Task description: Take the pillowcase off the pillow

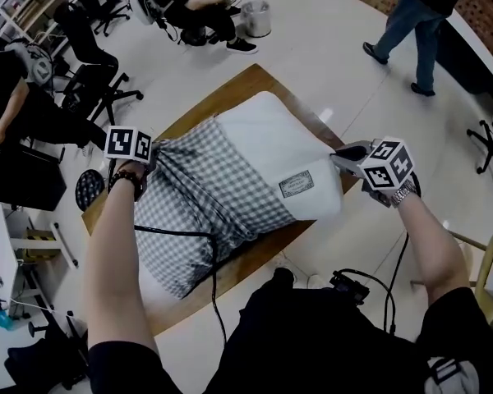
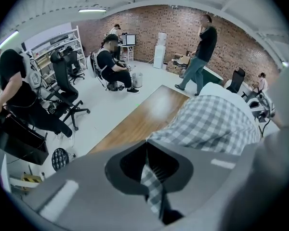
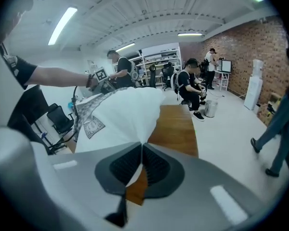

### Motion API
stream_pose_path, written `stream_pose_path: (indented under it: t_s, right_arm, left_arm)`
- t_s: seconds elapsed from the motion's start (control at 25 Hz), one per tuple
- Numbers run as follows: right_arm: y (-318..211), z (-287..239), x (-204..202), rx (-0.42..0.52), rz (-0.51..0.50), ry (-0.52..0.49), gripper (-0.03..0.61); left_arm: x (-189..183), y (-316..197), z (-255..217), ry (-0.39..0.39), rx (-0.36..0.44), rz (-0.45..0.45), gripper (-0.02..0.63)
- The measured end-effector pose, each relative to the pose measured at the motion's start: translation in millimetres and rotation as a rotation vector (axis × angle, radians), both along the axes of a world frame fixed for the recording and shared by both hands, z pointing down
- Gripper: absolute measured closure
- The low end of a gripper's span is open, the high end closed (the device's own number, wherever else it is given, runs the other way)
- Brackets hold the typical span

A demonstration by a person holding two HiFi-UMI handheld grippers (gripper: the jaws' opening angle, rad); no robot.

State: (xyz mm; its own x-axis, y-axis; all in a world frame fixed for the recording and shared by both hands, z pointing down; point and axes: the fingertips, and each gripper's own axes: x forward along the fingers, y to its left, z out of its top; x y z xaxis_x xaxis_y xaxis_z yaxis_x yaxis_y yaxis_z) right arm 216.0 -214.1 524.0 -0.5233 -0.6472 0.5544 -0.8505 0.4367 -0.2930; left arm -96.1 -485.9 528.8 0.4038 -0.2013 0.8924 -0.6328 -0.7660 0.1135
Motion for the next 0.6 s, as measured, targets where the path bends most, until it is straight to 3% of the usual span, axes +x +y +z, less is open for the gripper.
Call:
stream_pose_path:
  t_s: [0.2, 0.4, 0.6]
  right_arm:
    - [-16.8, 28.4, 7.8, -0.06, 0.045, -0.01, 0.566]
    - [-39.0, 40.3, -6.3, -0.072, 0.036, 0.033, 0.555]
    - [-50.5, 40.9, -7.9, -0.067, 0.036, 0.064, 0.47]
  left_arm:
    - [8.2, 7.2, 12.3, 0.029, -0.016, 0.027, 0.607]
    - [19.2, 13.9, 8.7, 0.082, 0.026, 0.067, 0.599]
    - [31.3, 25.8, -9.7, 0.184, 0.066, 0.046, 0.486]
